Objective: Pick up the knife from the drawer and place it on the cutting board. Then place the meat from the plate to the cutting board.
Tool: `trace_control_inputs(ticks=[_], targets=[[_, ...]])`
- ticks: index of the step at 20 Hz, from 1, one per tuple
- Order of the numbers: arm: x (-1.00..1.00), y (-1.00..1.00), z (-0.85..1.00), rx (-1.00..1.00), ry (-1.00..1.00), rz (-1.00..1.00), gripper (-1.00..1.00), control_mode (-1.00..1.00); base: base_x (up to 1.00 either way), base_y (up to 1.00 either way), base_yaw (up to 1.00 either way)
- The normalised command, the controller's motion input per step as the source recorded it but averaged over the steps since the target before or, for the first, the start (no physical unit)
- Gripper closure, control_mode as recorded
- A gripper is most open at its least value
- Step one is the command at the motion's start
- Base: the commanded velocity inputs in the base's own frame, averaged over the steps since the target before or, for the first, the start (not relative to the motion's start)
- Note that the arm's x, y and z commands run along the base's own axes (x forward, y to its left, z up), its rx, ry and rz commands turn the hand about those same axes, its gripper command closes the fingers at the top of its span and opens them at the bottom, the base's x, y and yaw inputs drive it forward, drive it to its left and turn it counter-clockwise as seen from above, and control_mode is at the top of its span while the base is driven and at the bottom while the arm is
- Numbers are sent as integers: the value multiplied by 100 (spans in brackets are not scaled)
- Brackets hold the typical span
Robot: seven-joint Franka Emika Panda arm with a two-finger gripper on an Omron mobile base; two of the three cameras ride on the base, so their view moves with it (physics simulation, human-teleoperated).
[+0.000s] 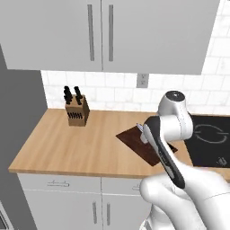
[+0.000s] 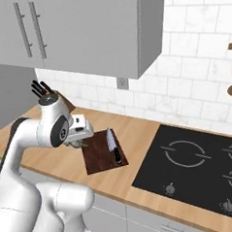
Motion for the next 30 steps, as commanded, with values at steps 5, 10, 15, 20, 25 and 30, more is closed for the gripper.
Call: trace_control_inputs(ticks=[5, 10, 15, 20, 25, 30], targets=[[100, -23, -66, -1, 0, -4, 100, -100, 0, 0, 0], [72, -7, -61, -3, -3, -5, 100, -100, 0, 0, 0], [19, 0, -41, 0, -3, -5, 100, -100, 0, 0, 0], [7, 0, -36, 0, 0, -4, 100, -100, 0, 0, 0], [18, 0, -28, 0, 0, 0, 100, -100, 0, 0, 0], [31, 0, -9, 0, 0, 0, 100, -100, 0, 0, 0]])
